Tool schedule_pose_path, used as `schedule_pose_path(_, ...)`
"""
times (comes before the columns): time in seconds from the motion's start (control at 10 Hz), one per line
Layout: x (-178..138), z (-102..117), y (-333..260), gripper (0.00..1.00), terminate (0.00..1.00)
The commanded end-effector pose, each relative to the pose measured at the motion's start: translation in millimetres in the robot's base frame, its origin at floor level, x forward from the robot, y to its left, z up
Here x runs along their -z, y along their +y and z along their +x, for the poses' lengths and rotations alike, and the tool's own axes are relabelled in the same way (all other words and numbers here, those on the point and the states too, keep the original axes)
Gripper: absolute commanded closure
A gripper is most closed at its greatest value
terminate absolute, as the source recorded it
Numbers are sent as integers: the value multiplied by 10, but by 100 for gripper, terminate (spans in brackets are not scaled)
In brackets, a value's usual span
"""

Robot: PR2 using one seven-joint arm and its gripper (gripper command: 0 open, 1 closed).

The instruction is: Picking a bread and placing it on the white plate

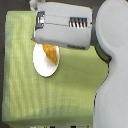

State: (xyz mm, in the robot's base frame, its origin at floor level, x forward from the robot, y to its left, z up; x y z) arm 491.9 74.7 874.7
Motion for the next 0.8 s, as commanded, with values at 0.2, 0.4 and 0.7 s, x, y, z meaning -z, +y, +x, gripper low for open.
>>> schedule_pose_path(0.2, -629, 38, -538, 0, 0)
schedule_pose_path(0.4, -726, 103, -852, 0, 0)
schedule_pose_path(0.7, -830, 53, -1550, 0, 0)
